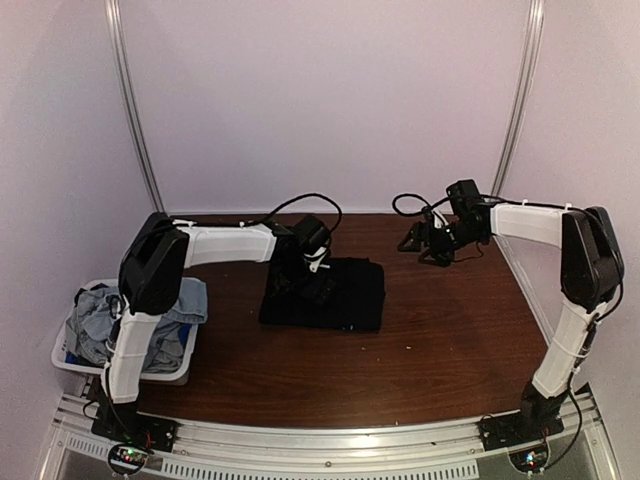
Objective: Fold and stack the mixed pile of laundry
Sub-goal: Move the square folded T-shirt to the corner of the board.
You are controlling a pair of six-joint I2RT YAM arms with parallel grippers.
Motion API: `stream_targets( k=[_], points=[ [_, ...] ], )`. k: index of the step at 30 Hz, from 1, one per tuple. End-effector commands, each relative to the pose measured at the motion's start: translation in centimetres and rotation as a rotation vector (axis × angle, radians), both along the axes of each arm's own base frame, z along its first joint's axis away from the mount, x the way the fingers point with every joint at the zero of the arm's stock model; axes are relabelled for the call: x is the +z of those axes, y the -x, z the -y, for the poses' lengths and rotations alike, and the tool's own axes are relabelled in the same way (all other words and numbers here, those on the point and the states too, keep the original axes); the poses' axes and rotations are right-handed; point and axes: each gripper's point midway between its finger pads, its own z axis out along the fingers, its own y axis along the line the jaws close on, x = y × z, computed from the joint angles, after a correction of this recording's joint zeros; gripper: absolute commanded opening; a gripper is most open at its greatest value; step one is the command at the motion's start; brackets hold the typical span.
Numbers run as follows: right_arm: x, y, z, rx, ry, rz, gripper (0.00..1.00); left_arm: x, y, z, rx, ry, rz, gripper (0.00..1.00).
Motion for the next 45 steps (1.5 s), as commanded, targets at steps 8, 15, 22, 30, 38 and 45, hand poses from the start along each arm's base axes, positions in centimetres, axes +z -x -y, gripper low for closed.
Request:
stream_targets(
  k=[8,15,22,30,38,45],
  points=[
    [2.4,1.3,0.1,0.018,-0.033,0.033,0.78,-4.1,-9.7,-13.5,0.303,-0.153,-0.028,0.97],
    [2.0,2.3,0.5,0.017,-0.017,0.020,0.78,-3.7,-14.3,-21.5,0.438,-0.185,-0.033,0.97],
    [2.3,2.8,0.9,0.011,-0.001,0.019,0.78,-4.4,-16.2,-28.4,0.496,-0.081,-0.105,0.80],
    [2.6,3.2,1.2,0.012,0.006,0.017,0.78,-3.5,-17.3,-34.4,0.548,-0.191,-0.089,0.89],
    [2.8,3.2,1.2,0.017,0.002,0.014,0.78,2.2,-19.9,-38.7,0.551,-0.291,0.069,0.92],
    [3.2,3.0,1.0,0.020,-0.008,0.024,0.78,8.6,-16.3,-34.1,0.496,-0.115,0.102,0.95]
  ],
)
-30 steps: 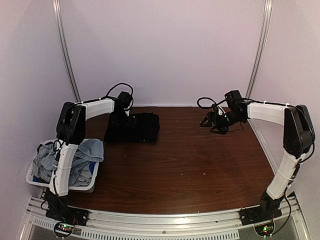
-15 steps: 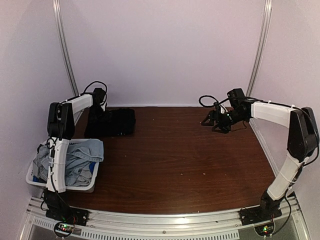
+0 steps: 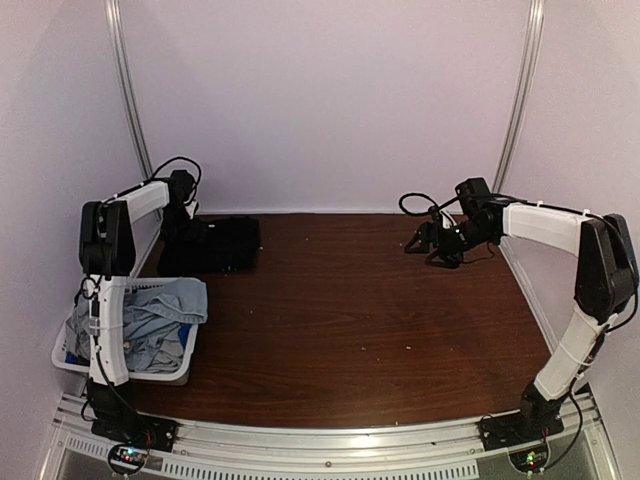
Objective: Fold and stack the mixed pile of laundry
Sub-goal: Move the square folded T-shirt to the corner of the board.
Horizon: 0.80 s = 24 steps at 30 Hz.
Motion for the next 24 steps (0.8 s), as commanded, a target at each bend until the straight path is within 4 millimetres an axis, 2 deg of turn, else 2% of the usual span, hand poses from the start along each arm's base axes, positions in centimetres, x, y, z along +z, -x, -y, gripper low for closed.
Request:
stream_targets(
  k=[1,4,7,10,12,16,24],
  points=[
    [1.5,-0.2,0.2,0.000,-0.011,0.039,0.78,5.9,3.4,3.2,-0.054,0.095,0.053,0.95],
    [1.7,-0.3,0.2,-0.005,-0.015,0.045,0.78,3.8,7.3,4.3,-0.060,0.158,-0.020,0.95],
    [1.8,-0.4,0.2,-0.009,-0.018,0.048,0.78,1.6,10.6,4.7,-0.062,0.165,-0.097,0.95],
    [1.7,-0.4,0.2,-0.012,-0.020,0.045,0.78,-0.5,13.0,5.5,-0.062,0.200,-0.174,0.93],
    [1.6,-0.4,0.2,-0.013,-0.019,0.044,0.78,-1.5,13.8,5.3,-0.045,0.183,-0.199,0.93],
    [1.3,-0.5,0.2,-0.016,-0.019,0.039,0.78,-3.0,13.6,4.6,-0.009,0.146,-0.209,0.93],
    [0.9,-0.7,0.3,-0.022,-0.016,0.031,0.78,-5.8,8.7,4.3,0.020,0.104,-0.170,0.94]
  ],
)
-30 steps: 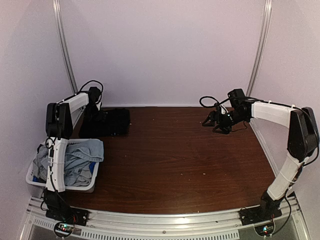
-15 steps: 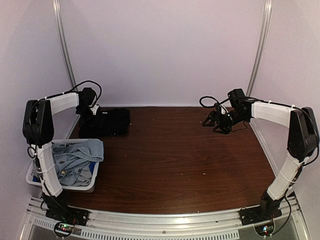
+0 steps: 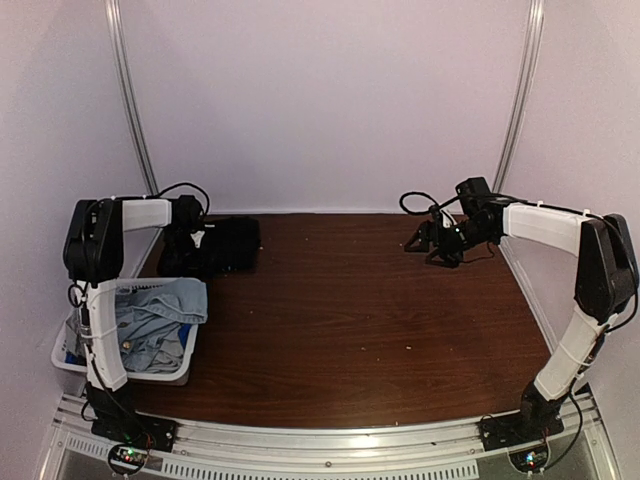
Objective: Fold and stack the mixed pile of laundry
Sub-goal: Move the square folded T-shirt to the corner of the board, then pick up the crumpled skirt and place it in the bin.
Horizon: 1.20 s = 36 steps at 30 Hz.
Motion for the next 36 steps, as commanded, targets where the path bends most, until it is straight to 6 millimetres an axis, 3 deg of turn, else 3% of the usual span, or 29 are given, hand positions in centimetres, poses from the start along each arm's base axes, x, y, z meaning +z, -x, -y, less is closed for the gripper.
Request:
stream_targets(
  k=[1,6,10,12,16,21,23,26,28,31,36],
  points=[
    [0.8,-0.4,0.3,-0.011,-0.006,0.026,0.79,-2.5,-3.8,-0.3,0.034,-0.039,0.045,0.94],
    [1.1,-0.1,0.5,-0.010,0.006,0.028,0.79,-2.3,-7.4,-0.4,0.054,-0.054,0.094,0.95],
    [1.5,0.2,0.6,-0.006,0.012,0.031,0.79,-0.1,-10.5,-0.3,0.051,-0.056,0.163,0.96],
    [1.7,0.2,0.7,-0.006,0.018,0.036,0.79,1.6,-10.9,-0.1,0.041,-0.048,0.177,0.96],
    [2.3,0.0,0.7,-0.004,0.021,0.053,0.79,7.8,-9.4,-0.3,0.015,-0.056,0.251,0.98],
    [3.4,-0.7,0.3,0.000,-0.008,0.078,0.80,17.1,-3.2,-1.9,0.017,-0.089,0.329,0.98],
    [3.7,-0.9,-0.1,0.004,-0.028,0.087,0.80,19.8,0.0,-2.2,0.019,-0.081,0.343,0.98],
    [4.1,-1.1,-0.7,0.018,-0.050,0.092,0.80,22.4,5.4,-2.8,0.030,-0.068,0.349,0.98],
    [4.2,-1.1,-1.2,0.032,-0.054,0.088,0.80,22.3,9.2,-2.9,0.060,-0.038,0.335,0.98],
    [4.2,-1.0,-1.9,0.052,-0.054,0.084,0.80,19.0,16.0,-2.5,0.113,0.040,0.249,0.98],
    [3.9,-0.6,-2.1,0.064,-0.052,0.072,0.80,18.4,24.3,-4.6,0.244,0.002,0.185,0.98]
  ],
)
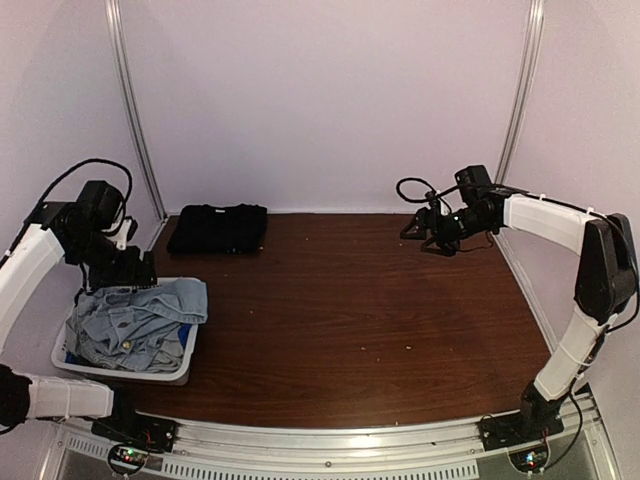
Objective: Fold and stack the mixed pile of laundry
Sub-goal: Pick up the crumpled skirt and place it in the bin.
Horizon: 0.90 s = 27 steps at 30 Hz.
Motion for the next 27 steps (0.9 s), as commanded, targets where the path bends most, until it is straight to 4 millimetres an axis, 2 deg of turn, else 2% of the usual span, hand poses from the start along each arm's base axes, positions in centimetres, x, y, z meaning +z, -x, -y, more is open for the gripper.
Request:
stream_targets(
  k=[1,3,6,10,15,16,17,19,21,24,27],
  points=[
    [0.6,0.2,-0.8,0.030,-0.017,0.013,0.80,-1.9,6.6,-1.8,0.137,-0.026,-0.156,0.98],
    [0.4,0.3,-1.0,0.034,-0.020,0.011,0.80,-3.2,7.8,-2.8,0.170,-0.072,-0.194,0.98],
    [-0.1,0.5,-1.2,0.040,-0.023,0.000,0.80,-4.3,7.5,-3.3,0.223,-0.093,-0.201,0.98],
    [0.1,0.7,-1.3,0.037,-0.028,0.005,0.80,-7.6,7.7,-4.5,0.296,-0.161,-0.284,0.98],
    [0.6,0.8,-1.2,0.031,-0.034,0.021,0.80,-9.5,7.0,-3.4,0.279,-0.102,-0.319,0.97],
    [0.6,0.9,-1.2,0.030,-0.036,0.022,0.80,-9.5,6.8,-3.0,0.265,-0.079,-0.310,0.91],
    [0.7,0.9,-1.2,0.030,-0.039,0.025,0.80,-9.4,6.5,-2.6,0.258,-0.045,-0.293,0.78],
    [0.8,1.0,-1.3,0.032,-0.043,0.029,0.80,-7.8,4.9,-0.8,0.210,0.076,-0.196,0.39],
    [1.1,1.0,-1.3,0.034,-0.046,0.035,0.80,-4.2,3.1,-0.1,0.201,0.141,-0.056,0.00],
    [1.7,1.1,-1.4,0.039,-0.056,0.047,0.80,2.5,0.9,0.5,0.162,0.185,0.113,0.00],
    [2.6,1.2,-1.7,0.052,-0.077,0.058,0.80,10.0,-1.7,2.2,0.066,0.255,0.279,0.00]
  ],
)
